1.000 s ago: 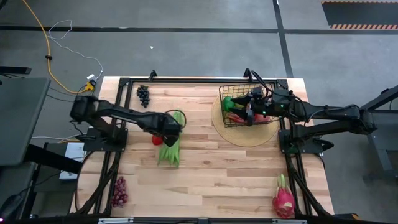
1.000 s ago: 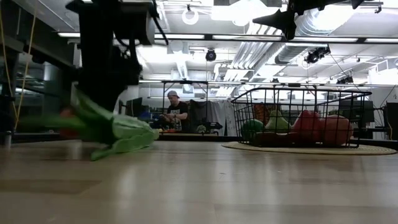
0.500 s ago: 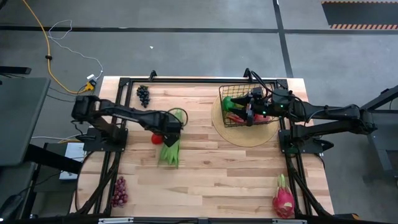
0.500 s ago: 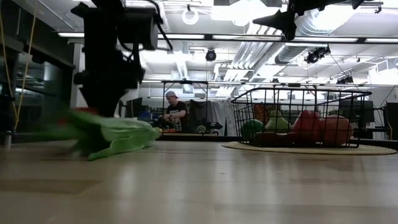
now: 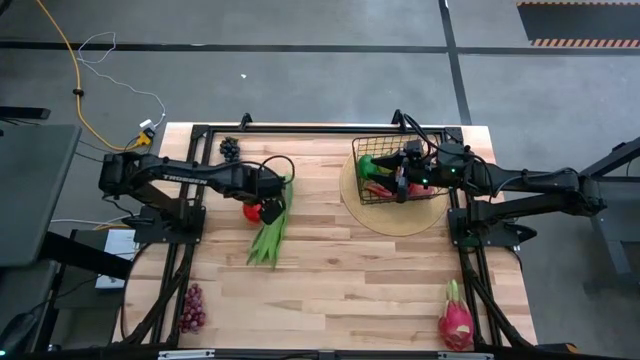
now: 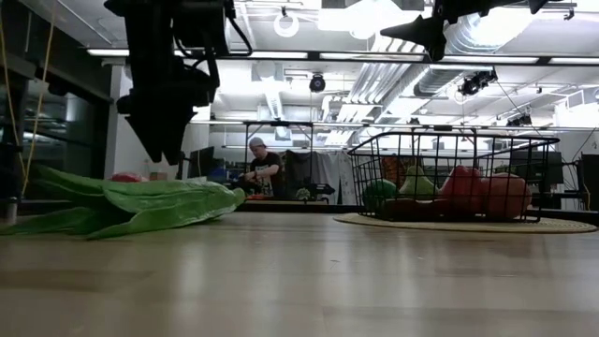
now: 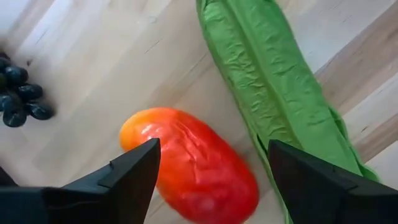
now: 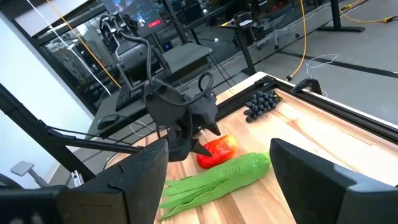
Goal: Build produce basket
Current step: Put the orange mango into the black wire basket
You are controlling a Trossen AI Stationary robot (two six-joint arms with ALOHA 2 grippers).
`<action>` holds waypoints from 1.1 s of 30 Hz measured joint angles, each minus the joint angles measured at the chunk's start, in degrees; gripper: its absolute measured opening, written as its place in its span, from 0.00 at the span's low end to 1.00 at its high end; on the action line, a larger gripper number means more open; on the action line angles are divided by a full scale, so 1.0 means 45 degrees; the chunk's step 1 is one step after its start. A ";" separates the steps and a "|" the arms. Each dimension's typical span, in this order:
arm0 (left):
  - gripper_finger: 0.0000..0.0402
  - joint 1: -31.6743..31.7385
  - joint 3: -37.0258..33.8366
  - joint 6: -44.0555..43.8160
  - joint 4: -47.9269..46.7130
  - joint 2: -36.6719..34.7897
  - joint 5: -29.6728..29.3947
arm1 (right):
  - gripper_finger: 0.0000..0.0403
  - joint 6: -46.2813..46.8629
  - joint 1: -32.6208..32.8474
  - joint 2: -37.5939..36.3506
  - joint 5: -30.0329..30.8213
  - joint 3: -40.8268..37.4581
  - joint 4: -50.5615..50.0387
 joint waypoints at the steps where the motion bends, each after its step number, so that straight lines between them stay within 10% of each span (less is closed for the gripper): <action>1: 0.71 0.0076 0.0000 0.0002 -0.0049 0.0000 0.0099 | 0.68 0.0020 0.0004 0.0000 0.0000 -0.0004 0.0000; 19: 0.72 0.0553 -0.3471 -0.5607 0.1286 -0.2430 0.0577 | 0.68 0.0689 0.0000 0.0000 0.0004 0.0000 -0.0010; 33: 0.70 0.1304 -0.5153 -0.6110 0.3867 -0.2497 0.0973 | 0.68 0.0587 0.0005 0.0000 0.0009 -0.0005 -0.0291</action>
